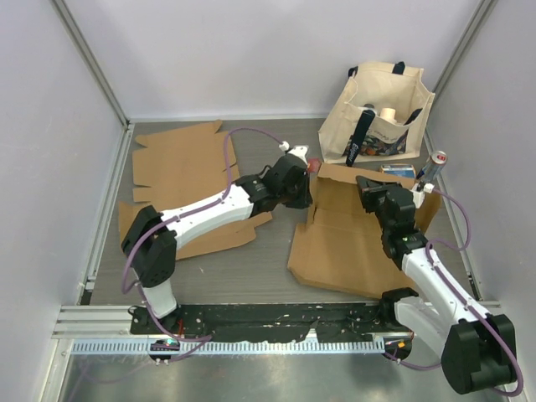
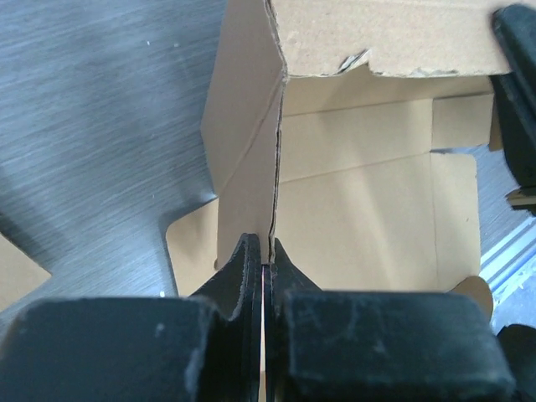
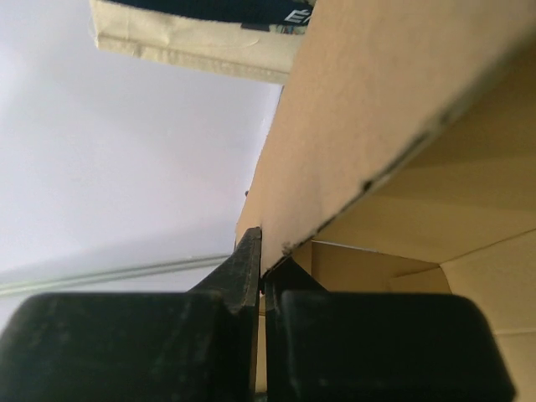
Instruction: Fold the paper box
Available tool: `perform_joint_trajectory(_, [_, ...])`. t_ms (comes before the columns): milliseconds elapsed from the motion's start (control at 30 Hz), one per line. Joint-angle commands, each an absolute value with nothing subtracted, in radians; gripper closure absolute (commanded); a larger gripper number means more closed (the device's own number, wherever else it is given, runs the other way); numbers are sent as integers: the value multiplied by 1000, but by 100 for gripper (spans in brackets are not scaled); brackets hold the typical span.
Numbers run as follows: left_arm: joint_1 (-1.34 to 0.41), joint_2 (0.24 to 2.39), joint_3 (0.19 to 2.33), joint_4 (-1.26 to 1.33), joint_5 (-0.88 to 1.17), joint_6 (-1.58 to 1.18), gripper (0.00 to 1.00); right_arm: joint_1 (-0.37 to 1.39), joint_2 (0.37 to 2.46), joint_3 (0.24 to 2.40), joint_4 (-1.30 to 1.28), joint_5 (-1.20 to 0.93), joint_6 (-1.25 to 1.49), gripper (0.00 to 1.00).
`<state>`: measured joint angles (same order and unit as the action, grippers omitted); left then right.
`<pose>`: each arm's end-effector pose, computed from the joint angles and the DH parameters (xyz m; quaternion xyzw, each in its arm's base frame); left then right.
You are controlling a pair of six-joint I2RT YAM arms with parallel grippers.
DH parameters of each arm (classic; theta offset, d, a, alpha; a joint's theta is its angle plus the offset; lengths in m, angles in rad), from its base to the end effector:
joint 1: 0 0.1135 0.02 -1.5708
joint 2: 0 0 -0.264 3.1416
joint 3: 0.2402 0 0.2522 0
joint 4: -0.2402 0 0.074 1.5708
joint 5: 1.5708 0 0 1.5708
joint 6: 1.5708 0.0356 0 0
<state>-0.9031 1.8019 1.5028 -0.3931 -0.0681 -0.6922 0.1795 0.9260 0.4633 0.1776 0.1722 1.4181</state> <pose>0.2598 -0.3256 0.2857 0.0808 0.9010 -0.2827 0.3189 0.2097 0.0318 0.2382 0.5049 0.6194 0.3799 0.4659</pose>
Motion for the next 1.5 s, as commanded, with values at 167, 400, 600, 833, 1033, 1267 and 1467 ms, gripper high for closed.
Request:
perform_joint_trajectory(167, [-926, 1729, 1290, -101, -61, -684, 95, 227, 787, 357, 135, 66, 1175, 99])
perform_joint_trajectory(400, [-928, 1651, 1200, -24, -95, -672, 65, 227, 739, 292, 144, 80, 1203, 99])
perform_joint_trajectory(600, [-927, 1542, 1134, -11, -91, -565, 47, 227, 735, 271, 175, 71, 1250, 99])
perform_joint_trajectory(833, [-862, 1367, 973, 57, -147, -446, 58, 224, 758, 259, 181, 77, 1342, 99])
perform_joint_trajectory(1033, [-818, 1360, 962, 57, -222, -456, 62, 225, 779, 268, 209, 64, 1376, 99])
perform_joint_trajectory(1267, [-824, 1506, 1023, 127, -106, -367, 41, 224, 776, 282, 190, 61, 1433, 99])
perform_joint_trajectory(1467, [-884, 1583, 995, 373, -89, -319, 28, 224, 828, 340, 124, 38, 1482, 99])
